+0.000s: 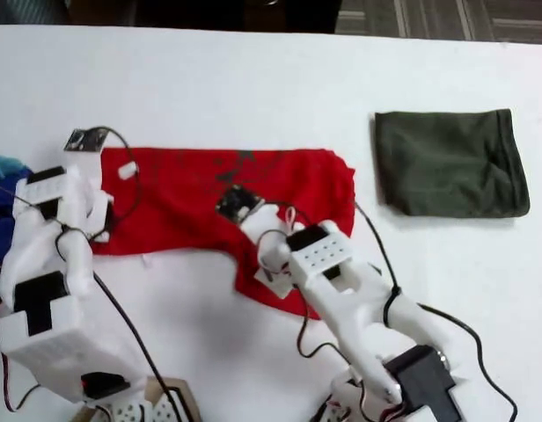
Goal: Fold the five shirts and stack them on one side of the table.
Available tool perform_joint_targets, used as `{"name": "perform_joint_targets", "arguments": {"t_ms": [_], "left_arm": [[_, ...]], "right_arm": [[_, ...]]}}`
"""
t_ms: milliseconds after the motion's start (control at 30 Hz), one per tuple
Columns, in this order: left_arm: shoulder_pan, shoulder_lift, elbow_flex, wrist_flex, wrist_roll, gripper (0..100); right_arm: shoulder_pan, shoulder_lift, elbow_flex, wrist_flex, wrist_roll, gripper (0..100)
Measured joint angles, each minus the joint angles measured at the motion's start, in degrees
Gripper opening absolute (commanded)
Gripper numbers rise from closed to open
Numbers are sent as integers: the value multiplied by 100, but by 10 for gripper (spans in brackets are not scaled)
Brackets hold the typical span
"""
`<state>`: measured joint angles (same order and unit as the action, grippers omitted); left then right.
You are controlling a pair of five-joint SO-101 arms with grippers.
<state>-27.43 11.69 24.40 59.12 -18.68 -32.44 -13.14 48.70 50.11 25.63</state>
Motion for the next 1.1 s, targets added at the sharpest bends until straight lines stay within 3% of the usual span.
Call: {"name": "perform_joint_targets", "arguments": {"t_ms": [333,567,733,933,1100], "left_arm": [[9,0,0,0,0,26],[9,0,0,0,0,26],[9,0,0,0,0,26],[9,0,0,0,0,26],[9,0,0,0,0,26]], "right_arm": [[-9,0,-589,835,0,19],[-765,18,-598,1204,9,22],[-791,62,-598,1204,9,26],[-738,62,-545,1213,9,226],[-958,62,-123,1213,18,250]]}}
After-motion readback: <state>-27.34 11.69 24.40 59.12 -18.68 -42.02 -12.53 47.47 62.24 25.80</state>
